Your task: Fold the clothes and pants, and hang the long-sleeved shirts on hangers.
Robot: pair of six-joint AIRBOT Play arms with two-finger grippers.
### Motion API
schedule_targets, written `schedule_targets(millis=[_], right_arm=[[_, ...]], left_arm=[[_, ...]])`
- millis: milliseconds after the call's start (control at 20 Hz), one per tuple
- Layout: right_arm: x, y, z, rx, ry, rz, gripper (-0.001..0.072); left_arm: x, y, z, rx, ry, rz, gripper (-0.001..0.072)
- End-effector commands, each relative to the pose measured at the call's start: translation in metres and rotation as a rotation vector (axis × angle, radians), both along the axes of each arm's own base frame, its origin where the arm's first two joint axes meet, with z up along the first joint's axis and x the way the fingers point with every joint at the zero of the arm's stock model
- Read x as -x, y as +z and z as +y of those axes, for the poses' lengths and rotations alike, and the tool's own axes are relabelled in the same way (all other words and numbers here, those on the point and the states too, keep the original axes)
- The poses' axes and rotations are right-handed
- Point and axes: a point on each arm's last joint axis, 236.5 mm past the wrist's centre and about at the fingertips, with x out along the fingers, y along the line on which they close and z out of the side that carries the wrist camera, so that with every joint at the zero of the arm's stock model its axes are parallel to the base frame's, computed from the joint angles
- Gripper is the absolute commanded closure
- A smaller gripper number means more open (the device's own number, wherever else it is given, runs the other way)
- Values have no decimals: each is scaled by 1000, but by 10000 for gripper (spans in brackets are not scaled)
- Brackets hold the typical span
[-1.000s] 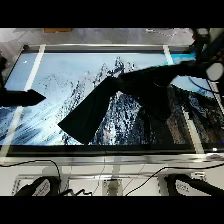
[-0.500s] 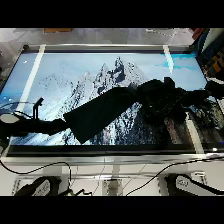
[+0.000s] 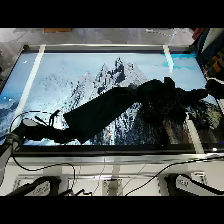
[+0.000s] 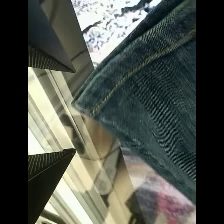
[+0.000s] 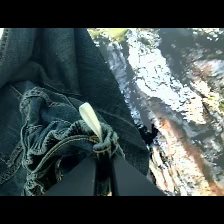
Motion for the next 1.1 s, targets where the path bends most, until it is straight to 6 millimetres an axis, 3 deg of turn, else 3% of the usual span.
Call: schedule_targets(millis=[0, 200, 300, 350, 400, 450, 550, 700, 850, 950, 1050], right_arm=[[-2, 1, 1, -5, 3, -9, 674], [-2, 2, 1, -3, 3, -13, 674], [-3, 3, 3, -14, 5, -19, 674], [-5, 4, 7, -28, 7, -27, 674], [-8, 7, 13, -56, 15, -46, 674], [-12, 11, 21, -90, 23, -69, 674], [-27, 31, 36, -105, 78, -149, 673], [-54, 93, 41, -38, 93, -338, 674], [-71, 180, 31, 68, 66, -572, 675], [-68, 231, 19, 164, 42, -683, 674], [-59, 271, 10, 251, 12, -747, 675]], left_arm=[[8, -23, -5, 2, -10, 80, 146], [-2, -34, -7, 14, 24, 66, 163], [-20, -26, -16, 70, 57, -5, 313], [-32, -20, -20, 102, 91, -41, 434], [-43, -13, -24, 135, 121, -75, 651], [-58, -2, -28, 174, 153, -116, 686], [-97, 27, -25, 233, 235, -200, 686], [-181, 110, 9, 294, 351, -427, 687], [-251, 233, 77, 291, 474, -705, 688], [-275, 323, 128, 244, 553, -919, 688], [-279, 401, 170, 177, 620, -1119, 688]])
